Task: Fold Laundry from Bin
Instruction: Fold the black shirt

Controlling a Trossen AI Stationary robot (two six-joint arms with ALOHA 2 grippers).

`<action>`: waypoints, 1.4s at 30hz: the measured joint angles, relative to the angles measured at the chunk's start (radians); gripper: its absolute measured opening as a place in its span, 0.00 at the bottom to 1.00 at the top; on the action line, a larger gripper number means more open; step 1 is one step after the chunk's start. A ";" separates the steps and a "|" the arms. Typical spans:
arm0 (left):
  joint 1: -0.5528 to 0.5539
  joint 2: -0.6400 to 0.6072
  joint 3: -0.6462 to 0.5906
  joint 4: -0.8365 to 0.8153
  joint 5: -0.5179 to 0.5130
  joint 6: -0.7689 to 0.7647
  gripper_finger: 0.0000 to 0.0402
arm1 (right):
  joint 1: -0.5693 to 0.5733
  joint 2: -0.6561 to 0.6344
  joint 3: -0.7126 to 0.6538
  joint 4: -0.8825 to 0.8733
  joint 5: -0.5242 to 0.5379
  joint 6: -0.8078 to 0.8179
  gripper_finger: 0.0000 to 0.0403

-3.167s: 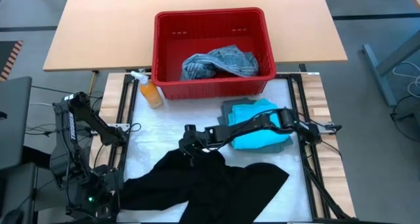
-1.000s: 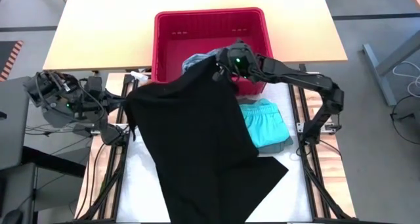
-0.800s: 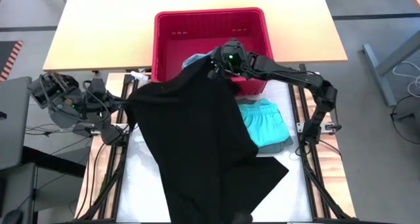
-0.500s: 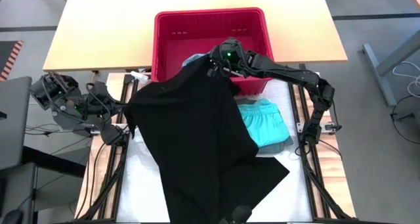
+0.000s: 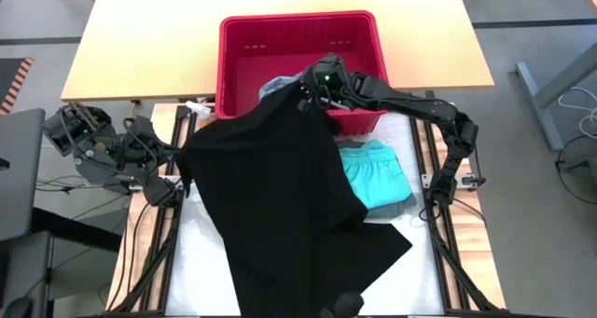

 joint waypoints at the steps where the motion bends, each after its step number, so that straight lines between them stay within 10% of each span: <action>1: 0.000 0.001 0.000 0.000 0.003 -0.001 0.00 | -0.007 -0.005 0.007 -0.024 0.000 0.000 0.28; 11: 0.000 0.015 0.000 0.000 0.046 0.014 0.00 | 0.006 -0.014 0.191 -0.413 -0.013 0.163 0.47; 35: 0.000 0.124 0.000 0.000 0.155 -0.032 0.00 | 0.101 -0.172 0.195 -0.534 0.107 0.317 0.46; 42: 0.007 0.125 0.000 0.000 0.172 -0.052 0.00 | 0.320 -0.257 0.158 -0.728 -0.147 0.469 0.46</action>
